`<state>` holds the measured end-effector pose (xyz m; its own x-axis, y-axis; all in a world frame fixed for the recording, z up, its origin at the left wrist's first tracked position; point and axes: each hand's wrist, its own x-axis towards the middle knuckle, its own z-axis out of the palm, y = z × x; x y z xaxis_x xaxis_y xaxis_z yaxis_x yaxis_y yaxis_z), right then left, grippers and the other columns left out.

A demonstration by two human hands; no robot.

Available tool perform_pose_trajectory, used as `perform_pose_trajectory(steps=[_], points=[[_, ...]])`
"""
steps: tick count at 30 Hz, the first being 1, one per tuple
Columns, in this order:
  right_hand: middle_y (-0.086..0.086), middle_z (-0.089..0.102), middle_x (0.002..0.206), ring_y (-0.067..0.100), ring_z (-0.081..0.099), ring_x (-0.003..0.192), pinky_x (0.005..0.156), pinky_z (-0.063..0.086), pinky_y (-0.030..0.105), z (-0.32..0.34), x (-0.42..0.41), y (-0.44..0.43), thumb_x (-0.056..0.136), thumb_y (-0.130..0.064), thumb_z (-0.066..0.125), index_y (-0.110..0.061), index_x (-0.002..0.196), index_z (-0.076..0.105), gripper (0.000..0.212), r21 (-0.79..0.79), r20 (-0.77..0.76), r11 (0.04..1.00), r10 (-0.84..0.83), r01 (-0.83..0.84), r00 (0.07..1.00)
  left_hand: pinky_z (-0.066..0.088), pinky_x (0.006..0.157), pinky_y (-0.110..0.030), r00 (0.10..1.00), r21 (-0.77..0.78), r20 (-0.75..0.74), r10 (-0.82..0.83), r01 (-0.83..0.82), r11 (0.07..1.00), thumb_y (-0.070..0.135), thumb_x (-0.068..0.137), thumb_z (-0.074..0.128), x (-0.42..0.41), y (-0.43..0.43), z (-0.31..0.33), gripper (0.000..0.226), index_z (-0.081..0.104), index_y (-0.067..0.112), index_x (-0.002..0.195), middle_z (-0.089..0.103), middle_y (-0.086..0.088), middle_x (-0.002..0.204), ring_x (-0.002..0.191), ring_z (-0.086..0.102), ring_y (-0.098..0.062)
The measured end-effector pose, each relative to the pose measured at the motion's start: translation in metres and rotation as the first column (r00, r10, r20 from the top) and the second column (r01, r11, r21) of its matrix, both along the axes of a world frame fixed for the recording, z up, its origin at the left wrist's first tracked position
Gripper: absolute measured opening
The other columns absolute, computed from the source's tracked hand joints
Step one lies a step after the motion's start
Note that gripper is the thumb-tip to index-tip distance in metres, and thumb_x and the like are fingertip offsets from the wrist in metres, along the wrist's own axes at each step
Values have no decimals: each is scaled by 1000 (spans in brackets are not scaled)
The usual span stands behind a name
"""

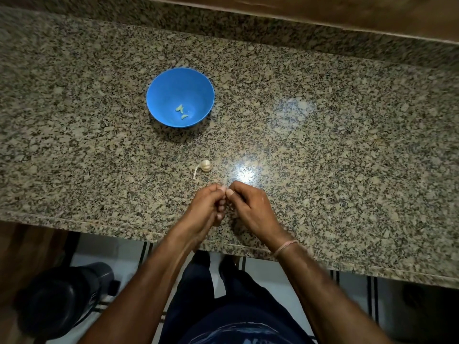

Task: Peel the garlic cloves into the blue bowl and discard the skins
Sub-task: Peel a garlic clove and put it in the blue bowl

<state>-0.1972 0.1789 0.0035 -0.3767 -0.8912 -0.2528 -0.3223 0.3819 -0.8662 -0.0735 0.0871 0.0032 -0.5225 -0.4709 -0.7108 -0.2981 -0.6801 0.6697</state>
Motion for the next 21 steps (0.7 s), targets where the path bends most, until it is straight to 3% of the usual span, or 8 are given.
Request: perform_pose_trajectory(steps=[2,3,5,7,11,15,19,21], points=[[-9,54,71,0,45,62,59,39,14,0,-1,-1,107,-22,56,-16,83,61,26,-14,42,1000,3,-2,999,35,54,-21,999,-19,-4,-32,32,999,22,110,46,0,-1,3,22,59,16,94,51,4,75,60,45,-6],[-8,55,70,2,46,63,58,38,15,3,-2,-3,108,-21,54,-16,83,61,26,34,256,998,-57,50,965,38,54,-19,995,-195,57,-87,97,976,24,111,46,0,1,6,23,59,16,94,54,4,77,62,48,-5],[-4,53,68,9,44,61,55,37,18,14,-3,-9,108,-19,49,-13,84,60,27,245,770,963,-266,116,580,40,57,-11,954,-605,264,-140,276,747,23,111,45,-1,4,9,24,56,15,91,57,4,82,68,50,-3],[-3,50,66,10,40,57,52,35,20,16,-5,-9,108,-21,48,-13,83,59,29,348,853,934,-351,81,387,39,59,-10,941,-721,316,-123,322,614,21,111,43,-3,8,12,24,52,16,90,55,3,84,71,48,-5],[-4,58,74,-2,47,57,54,44,15,7,9,-4,106,-25,59,-14,86,63,23,157,233,972,-210,177,949,36,55,-14,956,-508,285,-72,215,834,29,112,42,-3,11,11,28,57,16,91,53,4,80,68,45,-6],[-12,48,63,3,42,53,51,37,17,2,18,-5,106,-18,60,-23,76,55,31,-84,-79,981,-181,175,980,35,48,-13,929,-618,353,-107,317,720,28,111,42,-3,13,9,30,52,22,84,47,6,72,60,37,-7],[-11,46,62,0,41,50,48,35,14,5,17,-6,108,-18,56,-25,69,49,40,-12,42,969,-245,246,969,38,55,-14,917,-740,352,-187,395,544,22,111,44,2,8,6,25,50,19,87,44,10,72,60,37,-3],[-10,44,61,2,39,49,47,33,15,5,21,-6,108,-19,56,-23,69,49,39,-24,-8,971,-238,238,971,35,52,-16,921,-702,338,-192,383,600,25,111,43,4,7,5,28,50,20,85,45,8,71,60,37,-4]])
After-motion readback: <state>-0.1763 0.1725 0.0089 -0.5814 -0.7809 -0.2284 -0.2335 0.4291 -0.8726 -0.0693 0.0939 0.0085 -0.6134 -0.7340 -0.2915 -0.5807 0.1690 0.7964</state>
